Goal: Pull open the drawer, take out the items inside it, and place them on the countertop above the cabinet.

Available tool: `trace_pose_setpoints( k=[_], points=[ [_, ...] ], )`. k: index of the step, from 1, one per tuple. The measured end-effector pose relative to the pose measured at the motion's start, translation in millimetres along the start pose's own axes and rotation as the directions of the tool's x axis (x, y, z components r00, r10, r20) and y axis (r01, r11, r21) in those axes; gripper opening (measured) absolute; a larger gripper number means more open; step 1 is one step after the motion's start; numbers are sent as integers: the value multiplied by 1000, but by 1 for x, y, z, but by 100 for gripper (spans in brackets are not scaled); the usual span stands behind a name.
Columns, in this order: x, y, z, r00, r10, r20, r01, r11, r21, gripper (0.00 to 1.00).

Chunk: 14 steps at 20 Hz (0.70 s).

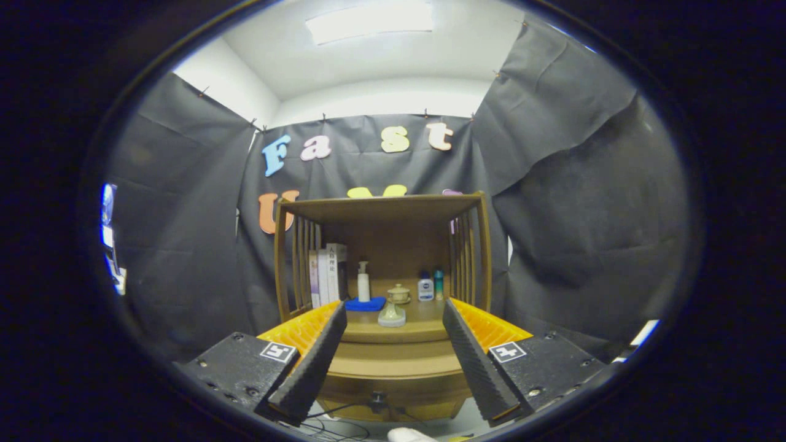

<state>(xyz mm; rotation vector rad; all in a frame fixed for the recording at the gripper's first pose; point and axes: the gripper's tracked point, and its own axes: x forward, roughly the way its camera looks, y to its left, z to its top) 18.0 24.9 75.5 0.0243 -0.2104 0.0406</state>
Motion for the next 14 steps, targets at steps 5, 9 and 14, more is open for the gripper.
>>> trace_pose_setpoints(
  k=[5, 9, 14],
  points=[
    [-8, -3, -60, 997, -19, -81, 13, 997, -71, 99],
    [-14, -2, -105, 988, -17, -153, 6, 998, -68, 99],
    [-7, 4, -155, 971, -5, -239, -10, 998, -65, 99]
  ],
)
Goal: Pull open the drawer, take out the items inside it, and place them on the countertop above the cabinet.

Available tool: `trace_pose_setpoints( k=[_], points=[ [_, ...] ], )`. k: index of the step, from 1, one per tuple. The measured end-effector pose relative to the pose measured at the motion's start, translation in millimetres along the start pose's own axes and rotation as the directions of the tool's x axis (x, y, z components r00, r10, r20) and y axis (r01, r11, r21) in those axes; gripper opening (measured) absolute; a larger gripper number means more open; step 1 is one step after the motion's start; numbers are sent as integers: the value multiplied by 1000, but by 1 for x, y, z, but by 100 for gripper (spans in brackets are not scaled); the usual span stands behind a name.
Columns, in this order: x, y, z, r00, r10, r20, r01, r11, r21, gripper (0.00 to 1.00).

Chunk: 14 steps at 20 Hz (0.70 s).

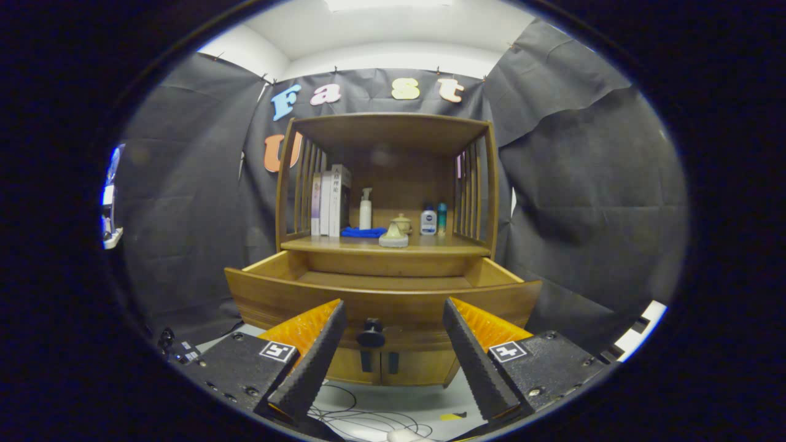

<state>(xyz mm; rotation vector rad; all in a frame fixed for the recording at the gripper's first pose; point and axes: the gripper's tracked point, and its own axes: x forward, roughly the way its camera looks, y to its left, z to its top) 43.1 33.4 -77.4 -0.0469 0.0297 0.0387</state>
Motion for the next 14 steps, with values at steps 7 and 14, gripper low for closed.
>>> trace_pose_setpoints(
  k=[7, 14],
  points=[
    [67, 13, -50, 995, -15, -96, 21, 998, 59, 99],
    [110, 17, -73, 992, -31, -126, 37, 998, 48, 100]
  ],
)
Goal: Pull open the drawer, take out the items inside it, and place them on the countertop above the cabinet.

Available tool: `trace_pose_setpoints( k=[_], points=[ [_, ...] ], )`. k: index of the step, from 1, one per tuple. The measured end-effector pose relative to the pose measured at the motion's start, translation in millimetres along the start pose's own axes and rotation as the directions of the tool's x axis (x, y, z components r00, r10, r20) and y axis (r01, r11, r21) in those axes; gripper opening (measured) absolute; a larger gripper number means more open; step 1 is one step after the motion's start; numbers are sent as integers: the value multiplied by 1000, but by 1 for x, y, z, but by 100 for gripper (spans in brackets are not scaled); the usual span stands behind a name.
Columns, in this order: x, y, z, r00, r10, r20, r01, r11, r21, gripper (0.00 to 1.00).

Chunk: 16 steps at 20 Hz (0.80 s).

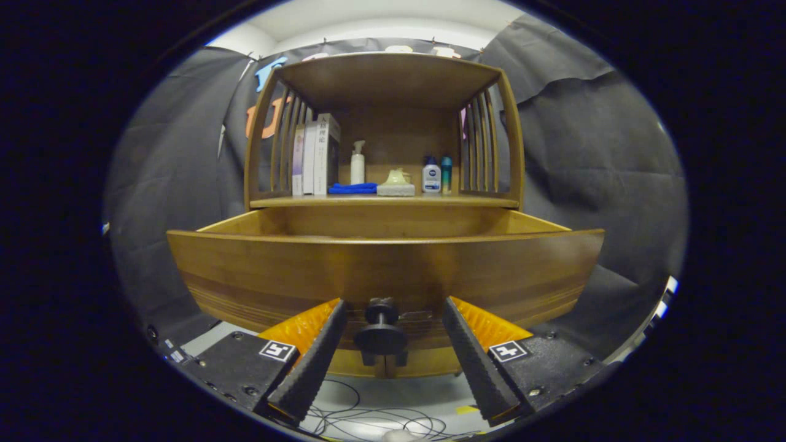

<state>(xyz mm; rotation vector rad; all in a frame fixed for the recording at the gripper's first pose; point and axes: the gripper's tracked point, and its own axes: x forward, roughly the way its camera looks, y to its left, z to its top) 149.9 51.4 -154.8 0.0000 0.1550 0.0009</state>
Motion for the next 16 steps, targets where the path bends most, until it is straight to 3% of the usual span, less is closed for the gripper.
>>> trace_pose_setpoints(
  k=[4, 10, 16],
  points=[
    [4, 0, 1, 1000, 3, 27, -3, 1000, 6, 98],
    [17, -1, 2, 998, 54, -25, -52, 995, 88, 98],
    [30, 0, 7, 999, 45, -16, -44, 997, 67, 98]
  ],
)
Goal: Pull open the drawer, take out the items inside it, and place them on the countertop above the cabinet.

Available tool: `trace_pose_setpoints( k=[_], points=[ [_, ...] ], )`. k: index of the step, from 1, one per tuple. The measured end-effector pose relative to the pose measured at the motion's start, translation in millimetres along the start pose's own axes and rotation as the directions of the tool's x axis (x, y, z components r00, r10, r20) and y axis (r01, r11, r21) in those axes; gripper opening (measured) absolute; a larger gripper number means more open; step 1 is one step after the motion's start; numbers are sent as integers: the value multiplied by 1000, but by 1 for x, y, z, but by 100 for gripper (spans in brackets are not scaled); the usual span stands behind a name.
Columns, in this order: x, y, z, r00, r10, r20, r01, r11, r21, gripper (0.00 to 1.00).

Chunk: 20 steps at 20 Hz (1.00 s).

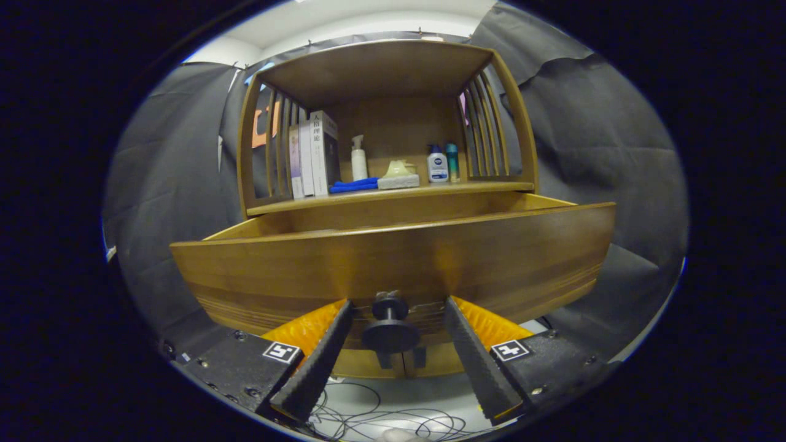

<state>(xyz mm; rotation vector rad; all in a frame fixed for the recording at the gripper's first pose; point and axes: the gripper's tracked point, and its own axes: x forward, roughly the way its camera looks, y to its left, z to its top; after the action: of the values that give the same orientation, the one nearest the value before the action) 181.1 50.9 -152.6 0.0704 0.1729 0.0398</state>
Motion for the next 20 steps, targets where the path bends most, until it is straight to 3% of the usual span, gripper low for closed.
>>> trace_pose_setpoints(
  k=[20],
  points=[
    [101, 8, 30, 999, -35, -29, 35, 999, 3, 99]
  ],
)
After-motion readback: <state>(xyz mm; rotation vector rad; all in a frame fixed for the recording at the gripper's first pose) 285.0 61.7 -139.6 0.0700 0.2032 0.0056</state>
